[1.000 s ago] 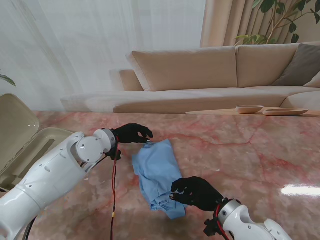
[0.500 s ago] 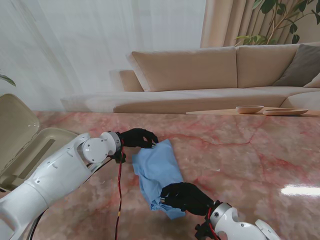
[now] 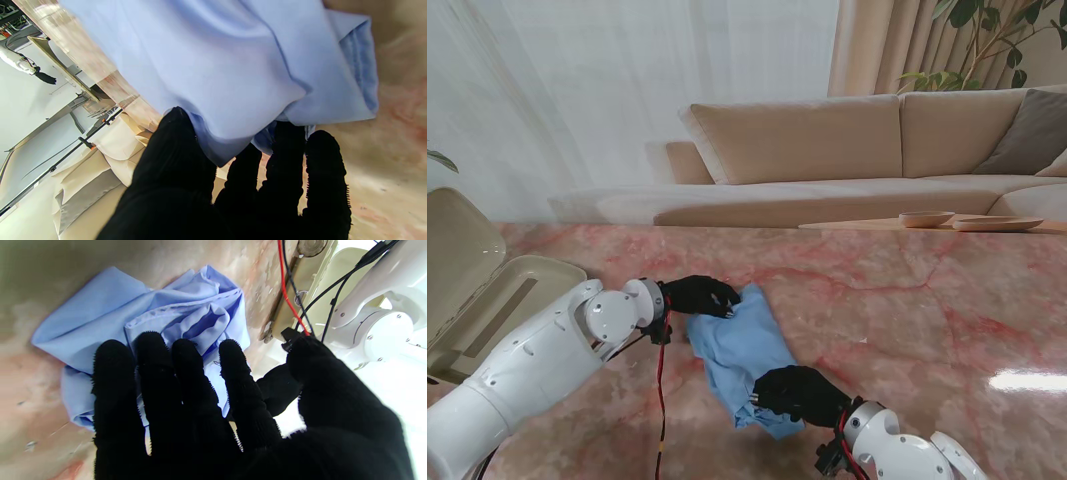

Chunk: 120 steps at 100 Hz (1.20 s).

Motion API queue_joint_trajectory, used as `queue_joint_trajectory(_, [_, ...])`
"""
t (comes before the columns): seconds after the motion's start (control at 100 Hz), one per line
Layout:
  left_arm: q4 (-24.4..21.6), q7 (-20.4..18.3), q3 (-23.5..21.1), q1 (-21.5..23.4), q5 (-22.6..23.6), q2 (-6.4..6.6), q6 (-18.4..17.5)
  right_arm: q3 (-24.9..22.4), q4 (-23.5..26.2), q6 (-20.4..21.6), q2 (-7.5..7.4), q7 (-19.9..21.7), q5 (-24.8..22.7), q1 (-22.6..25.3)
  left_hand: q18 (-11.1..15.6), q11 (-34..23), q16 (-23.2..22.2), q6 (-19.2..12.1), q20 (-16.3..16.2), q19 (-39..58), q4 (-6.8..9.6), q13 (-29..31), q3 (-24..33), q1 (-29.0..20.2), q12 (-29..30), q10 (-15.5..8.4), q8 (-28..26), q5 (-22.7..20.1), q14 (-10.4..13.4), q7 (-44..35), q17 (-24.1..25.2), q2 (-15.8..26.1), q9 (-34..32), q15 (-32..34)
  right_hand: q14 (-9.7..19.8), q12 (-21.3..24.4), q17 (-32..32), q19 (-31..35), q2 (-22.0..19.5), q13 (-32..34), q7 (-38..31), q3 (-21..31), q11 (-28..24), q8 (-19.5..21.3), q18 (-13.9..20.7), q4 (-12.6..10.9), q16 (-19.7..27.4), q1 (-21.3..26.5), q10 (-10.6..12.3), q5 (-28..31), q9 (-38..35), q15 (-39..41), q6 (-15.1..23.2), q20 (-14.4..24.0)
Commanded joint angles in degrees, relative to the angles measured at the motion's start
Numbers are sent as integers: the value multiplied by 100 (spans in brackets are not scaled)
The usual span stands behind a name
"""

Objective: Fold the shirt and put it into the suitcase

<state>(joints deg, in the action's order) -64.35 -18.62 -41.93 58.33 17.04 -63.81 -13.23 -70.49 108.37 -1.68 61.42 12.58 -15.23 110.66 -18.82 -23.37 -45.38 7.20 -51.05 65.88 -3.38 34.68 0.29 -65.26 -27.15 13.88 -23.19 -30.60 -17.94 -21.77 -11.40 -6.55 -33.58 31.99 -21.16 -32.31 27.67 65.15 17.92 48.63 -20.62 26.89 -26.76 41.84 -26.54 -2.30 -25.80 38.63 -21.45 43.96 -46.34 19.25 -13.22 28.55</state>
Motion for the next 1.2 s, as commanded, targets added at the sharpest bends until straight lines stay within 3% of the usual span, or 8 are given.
queue_joint_trajectory(0.0, [-94, -82, -10, 141, 48, 82, 76, -53, -66, -93, 8, 42, -58, 34, -72, -14, 66, 27, 36, -29, 18, -147, -179, -28, 52, -18, -114, 9, -168, -33, 66, 277, 120, -59, -65, 85, -71, -105, -65, -197, -76, -115, 53, -15, -120, -319, 221, 31, 59, 61, -73, -111, 90, -131])
queue_joint_trajectory(0.2, [-736, -447, -386, 604, 228, 276, 413, -153, -118, -311, 17, 2, -309, -51, -78, 6, 44, 41, 14, 27, 10, -127, -197, 19, 59, 14, -95, 8, -224, 16, 41, 346, 113, -12, -24, 75, -138, -145, -64, -236, -84, -109, 80, -14, -83, -320, 241, 36, 58, 68, -89, -154, 80, -151])
queue_joint_trajectory(0.35, [-1526, -460, -789, 1198, 668, 366, 1073, -210, -198, -506, 37, -28, -323, -149, -120, 57, 47, 106, -10, 28, -11, -219, -234, 129, 85, 45, -65, -24, -305, 97, 151, 459, 98, -37, -20, 63, -173, -179, -65, -264, -87, -110, 92, -15, -37, -318, 249, 51, 38, 79, -82, -178, 68, -165])
queue_joint_trajectory(0.5, [-2090, -699, -1026, 1625, 579, 428, 1636, -261, -290, -671, 49, -31, -329, -249, -146, 131, 62, 166, -15, -29, -4, -340, -251, 243, 109, 140, -24, -44, -482, 244, 251, 594, 114, -91, 5, 57, -222, -223, -64, -289, -87, -112, 106, -17, -16, -315, 257, 65, 45, 85, -81, -203, 66, -181])
queue_joint_trajectory(0.87, [-2845, -1242, -1360, 2297, 633, 609, 1911, -360, -568, -661, 31, 93, -389, -552, -136, 205, 113, 217, 21, -143, 12, -419, -258, 373, 106, 177, -23, -93, -486, 459, 301, 751, 135, -162, 340, 40, -517, -402, 108, -318, -112, -56, 126, -12, 421, -303, 268, 145, 243, 113, -96, -299, 158, -221])
queue_joint_trajectory(1.19, [-3511, -1324, -1697, 2942, 894, 663, 2292, -385, -791, -584, -12, 308, -466, -872, -102, 327, 182, 261, 59, -266, 36, -625, -263, 471, 133, 246, 6, -87, -453, 627, 509, 871, 260, -300, 420, 31, -599, -481, 395, -320, -244, 264, 153, -109, 529, -234, 242, 132, 317, 112, -115, -354, 262, -216])
